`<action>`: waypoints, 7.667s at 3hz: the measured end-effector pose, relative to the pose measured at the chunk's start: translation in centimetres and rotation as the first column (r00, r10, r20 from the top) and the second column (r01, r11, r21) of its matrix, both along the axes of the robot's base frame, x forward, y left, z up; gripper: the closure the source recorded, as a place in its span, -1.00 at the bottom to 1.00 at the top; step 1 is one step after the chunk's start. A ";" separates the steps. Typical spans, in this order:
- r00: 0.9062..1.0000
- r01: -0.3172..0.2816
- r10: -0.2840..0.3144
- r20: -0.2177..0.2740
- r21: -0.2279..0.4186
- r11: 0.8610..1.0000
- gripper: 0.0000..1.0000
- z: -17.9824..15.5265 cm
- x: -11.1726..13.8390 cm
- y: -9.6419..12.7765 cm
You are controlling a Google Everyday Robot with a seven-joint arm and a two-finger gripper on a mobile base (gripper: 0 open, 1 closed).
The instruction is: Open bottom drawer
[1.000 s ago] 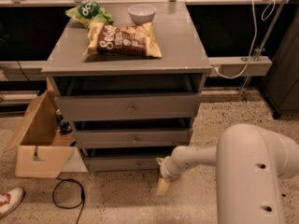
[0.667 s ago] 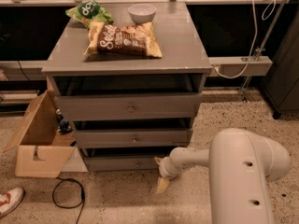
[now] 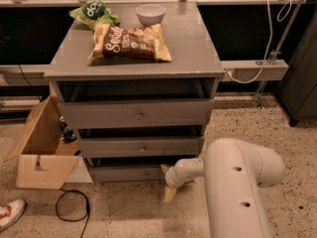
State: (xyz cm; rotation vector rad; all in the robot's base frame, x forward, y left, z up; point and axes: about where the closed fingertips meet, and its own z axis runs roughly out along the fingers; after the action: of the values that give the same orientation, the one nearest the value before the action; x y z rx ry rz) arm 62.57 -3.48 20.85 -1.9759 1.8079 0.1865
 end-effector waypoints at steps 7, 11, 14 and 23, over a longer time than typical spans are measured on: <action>0.993 0.103 -0.100 0.069 -0.045 0.994 0.11 -5.6 6.9 3.7; 0.996 0.080 -0.081 0.036 0.014 0.997 -1.00 -3.5 6.2 1.6; 0.980 0.013 -0.030 -0.198 -0.087 0.996 -1.00 -3.6 0.4 1.3; 0.970 0.115 -0.084 -0.230 0.124 0.986 1.00 -4.0 -10.1 -0.1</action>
Offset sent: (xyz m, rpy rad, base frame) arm 0.0491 0.0292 -0.0265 -0.0830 -0.1295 0.0368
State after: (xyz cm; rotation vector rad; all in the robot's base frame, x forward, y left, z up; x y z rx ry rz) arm 52.45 -3.55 16.82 -1.8247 1.9710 0.5061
